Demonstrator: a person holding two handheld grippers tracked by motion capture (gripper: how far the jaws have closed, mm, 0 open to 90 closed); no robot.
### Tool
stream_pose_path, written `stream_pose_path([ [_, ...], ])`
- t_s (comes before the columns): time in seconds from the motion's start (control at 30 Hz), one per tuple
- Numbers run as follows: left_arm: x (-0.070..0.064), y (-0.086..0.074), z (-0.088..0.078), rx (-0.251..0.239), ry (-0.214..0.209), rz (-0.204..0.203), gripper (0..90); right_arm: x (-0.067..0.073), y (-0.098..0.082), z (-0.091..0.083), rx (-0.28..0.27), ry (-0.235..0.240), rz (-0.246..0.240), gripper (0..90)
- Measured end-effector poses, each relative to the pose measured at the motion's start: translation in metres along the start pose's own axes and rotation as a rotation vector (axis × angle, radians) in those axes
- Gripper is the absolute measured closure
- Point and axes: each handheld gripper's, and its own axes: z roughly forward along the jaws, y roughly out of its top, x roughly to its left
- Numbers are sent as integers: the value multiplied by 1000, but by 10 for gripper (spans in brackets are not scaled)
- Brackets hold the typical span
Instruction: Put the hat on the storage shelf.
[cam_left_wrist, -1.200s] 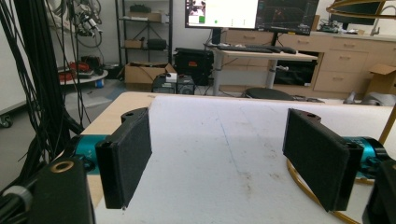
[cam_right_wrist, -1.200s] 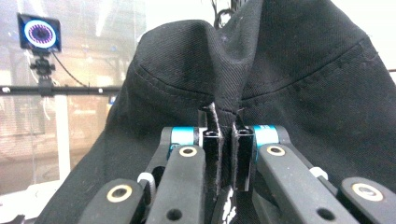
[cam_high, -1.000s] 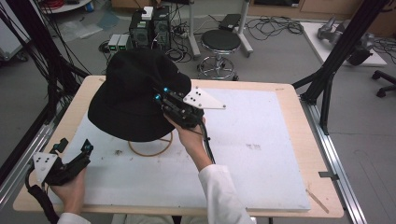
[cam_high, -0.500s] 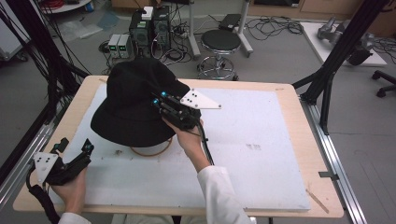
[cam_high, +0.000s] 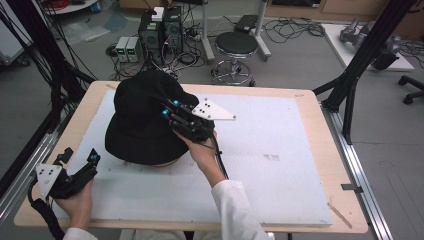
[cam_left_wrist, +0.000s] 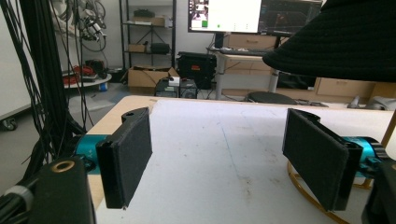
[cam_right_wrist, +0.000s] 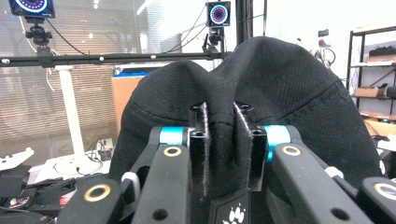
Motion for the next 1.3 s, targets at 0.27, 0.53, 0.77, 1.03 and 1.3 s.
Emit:
stream_pose_path([
  [0.27, 0, 0, 0, 2, -1, -2, 242, -2, 1, -5, 11, -22, -24, 564],
  [0.53, 4, 0, -2, 3, 5, -22, 242, -10, 6, -16, 25, -74, 14, 285],
  [0.77, 5, 0, -2, 3, 11, -34, 243, -18, 7, -34, 84, -99, 16, 157],
  [1.03, 1, 0, -5, 12, -1, -32, 243, -29, 6, -68, 92, -138, 12, 121],
  [1.3, 0, -1, -6, 16, -7, -35, 243, -39, 7, -101, 108, -204, 10, 117],
])
